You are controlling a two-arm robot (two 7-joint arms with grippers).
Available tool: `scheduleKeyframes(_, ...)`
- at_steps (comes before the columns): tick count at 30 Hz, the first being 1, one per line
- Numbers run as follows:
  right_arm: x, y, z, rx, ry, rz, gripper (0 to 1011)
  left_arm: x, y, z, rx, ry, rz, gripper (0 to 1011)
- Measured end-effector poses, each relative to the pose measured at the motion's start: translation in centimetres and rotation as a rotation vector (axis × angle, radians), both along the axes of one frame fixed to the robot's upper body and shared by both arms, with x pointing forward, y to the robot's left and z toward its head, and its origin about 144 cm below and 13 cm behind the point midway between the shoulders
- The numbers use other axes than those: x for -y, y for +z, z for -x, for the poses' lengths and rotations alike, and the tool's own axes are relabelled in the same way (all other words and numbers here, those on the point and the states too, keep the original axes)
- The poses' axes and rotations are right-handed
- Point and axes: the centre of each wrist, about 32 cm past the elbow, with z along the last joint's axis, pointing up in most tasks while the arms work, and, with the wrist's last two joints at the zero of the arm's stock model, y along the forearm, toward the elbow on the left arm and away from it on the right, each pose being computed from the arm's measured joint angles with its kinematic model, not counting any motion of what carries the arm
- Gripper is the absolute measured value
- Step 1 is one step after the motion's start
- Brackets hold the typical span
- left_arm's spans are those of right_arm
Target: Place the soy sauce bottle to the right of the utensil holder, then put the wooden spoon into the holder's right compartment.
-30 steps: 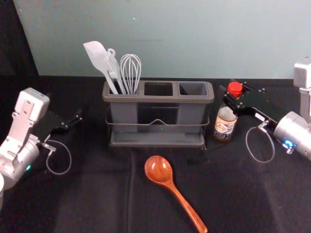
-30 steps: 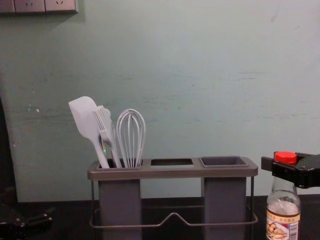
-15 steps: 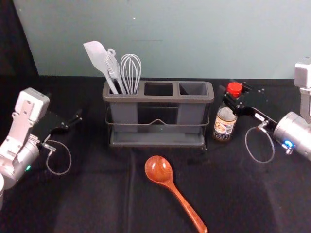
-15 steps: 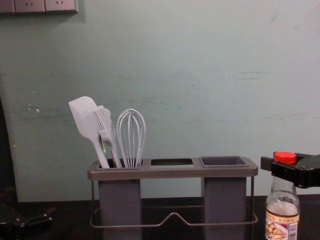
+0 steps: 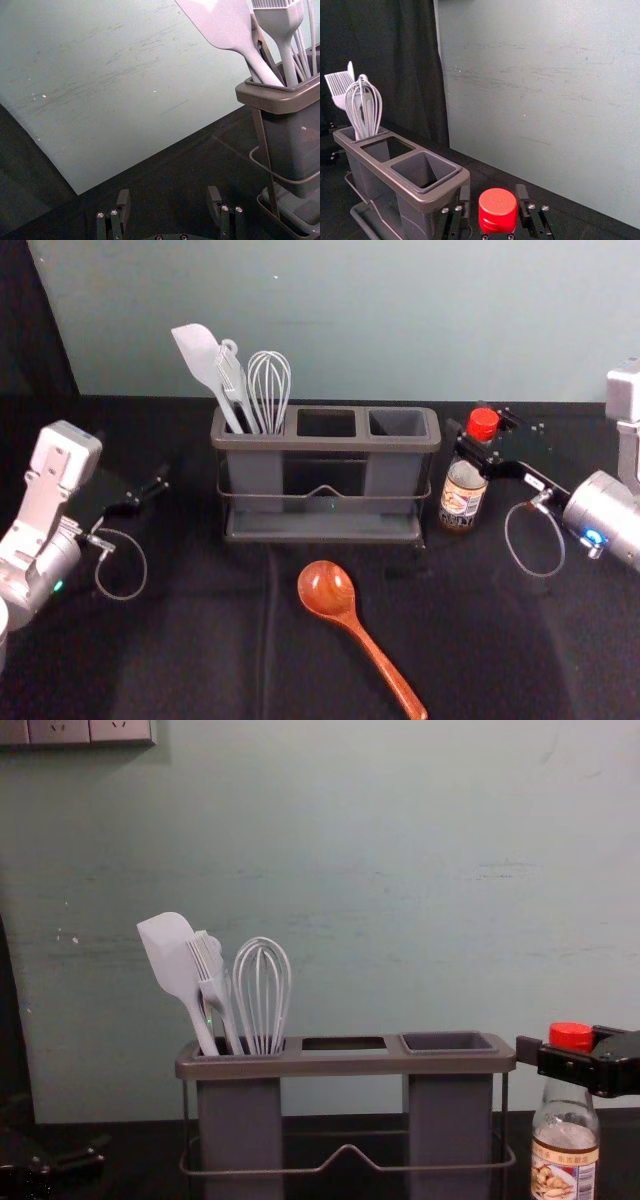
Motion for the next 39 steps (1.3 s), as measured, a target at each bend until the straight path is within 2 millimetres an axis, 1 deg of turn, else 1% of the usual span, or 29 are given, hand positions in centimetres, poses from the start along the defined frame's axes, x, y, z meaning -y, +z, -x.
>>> scheduleKeyframes(3,0.0,0.0,0.0,0.000,0.000,0.000,643,0.0,0.0,0.0,0.000,0.000,0.000,1005)
scheduleKeyframes(8,0.0,0.0,0.0,0.001,0.000,0.001,815,0.0,0.0,0.0,0.000,0.000,0.000,1005)
scheduleKeyframes(10,0.0,0.0,0.0,0.001,0.000,0.001,849,0.0,0.0,0.0,0.000,0.000,0.000,1005)
scheduleKeyframes(11,0.0,0.0,0.0,0.001,0.000,0.001,898,0.0,0.0,0.0,0.000,0.000,0.000,1005)
scheduleKeyframes(13,0.0,0.0,0.0,0.001,-0.001,0.001,935,0.0,0.0,0.0,0.000,0.000,0.000,1005)
scheduleKeyframes(14,0.0,0.0,0.0,0.001,-0.001,0.001,980,0.0,0.0,0.0,0.000,0.000,0.000,1005)
scheduleKeyframes(15,0.0,0.0,0.0,0.001,-0.001,0.001,995,0.0,0.0,0.0,0.000,0.000,0.000,1005)
scheduleKeyframes(25,0.1,0.3,0.3,0.012,-0.009,0.006,1002,0.0,0.0,0.0,0.000,0.000,0.000,1005)
scheduleKeyframes(33,0.8,1.1,1.4,0.033,-0.029,0.010,1002,0.0,0.0,0.0,0.000,0.000,0.000,1005)
scheduleKeyframes(39,1.3,2.2,2.5,0.057,-0.022,-0.012,1002,0.0,0.0,0.0,0.000,0.000,0.000,1005)
